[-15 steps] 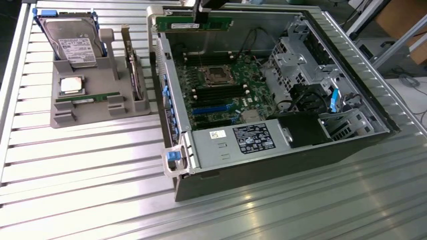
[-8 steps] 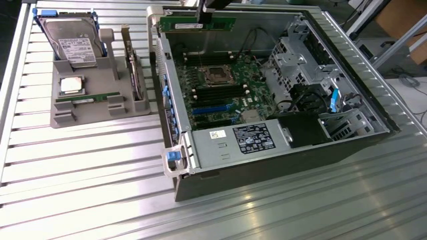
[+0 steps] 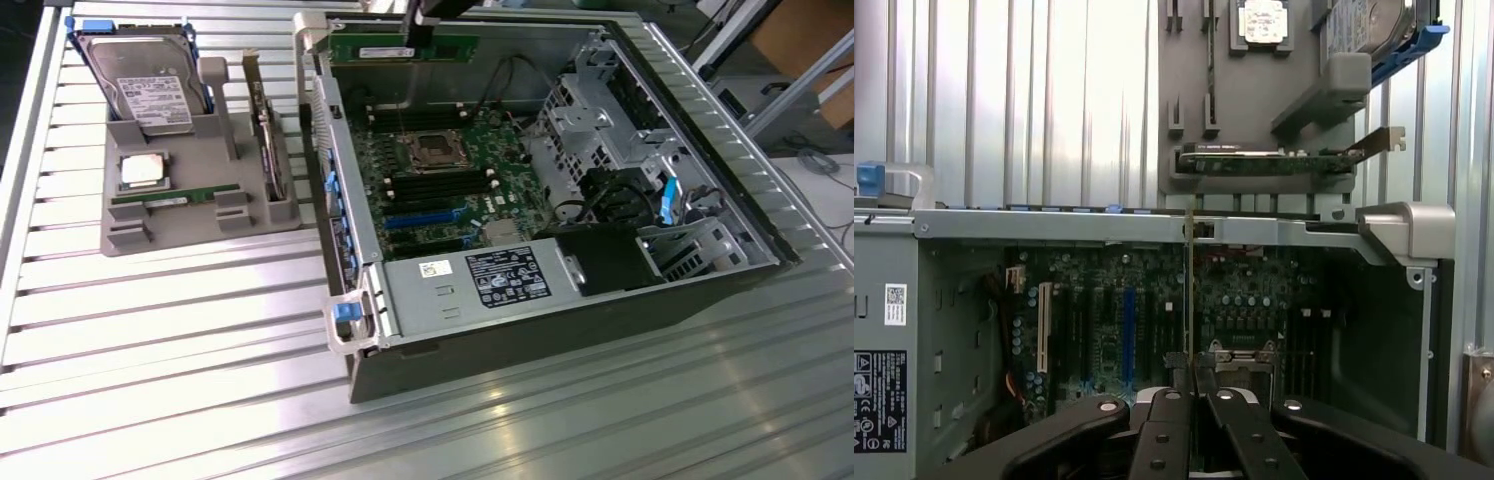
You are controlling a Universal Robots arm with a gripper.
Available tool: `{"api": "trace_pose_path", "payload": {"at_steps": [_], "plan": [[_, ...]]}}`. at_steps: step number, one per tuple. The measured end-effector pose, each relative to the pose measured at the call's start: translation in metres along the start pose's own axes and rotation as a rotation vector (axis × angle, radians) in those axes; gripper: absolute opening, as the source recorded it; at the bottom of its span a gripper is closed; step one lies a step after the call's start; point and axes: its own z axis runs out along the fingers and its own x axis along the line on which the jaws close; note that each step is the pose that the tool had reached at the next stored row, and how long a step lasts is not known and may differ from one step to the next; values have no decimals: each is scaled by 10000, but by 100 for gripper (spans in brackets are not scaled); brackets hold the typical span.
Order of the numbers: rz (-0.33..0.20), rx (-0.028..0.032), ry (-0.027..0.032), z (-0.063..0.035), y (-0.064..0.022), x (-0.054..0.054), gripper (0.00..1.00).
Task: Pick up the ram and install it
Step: 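Pick up the ram and move it above insertion slot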
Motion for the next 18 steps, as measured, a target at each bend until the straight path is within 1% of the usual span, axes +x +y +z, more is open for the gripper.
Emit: {"api": "trace_pose_path", "payload": {"at_steps": [5,11,18], "plan": [[0,0,0,0,-48,1,12],[0,-1,0,0,-135,4,12],[0,0,0,1,-201,6,12]]}}
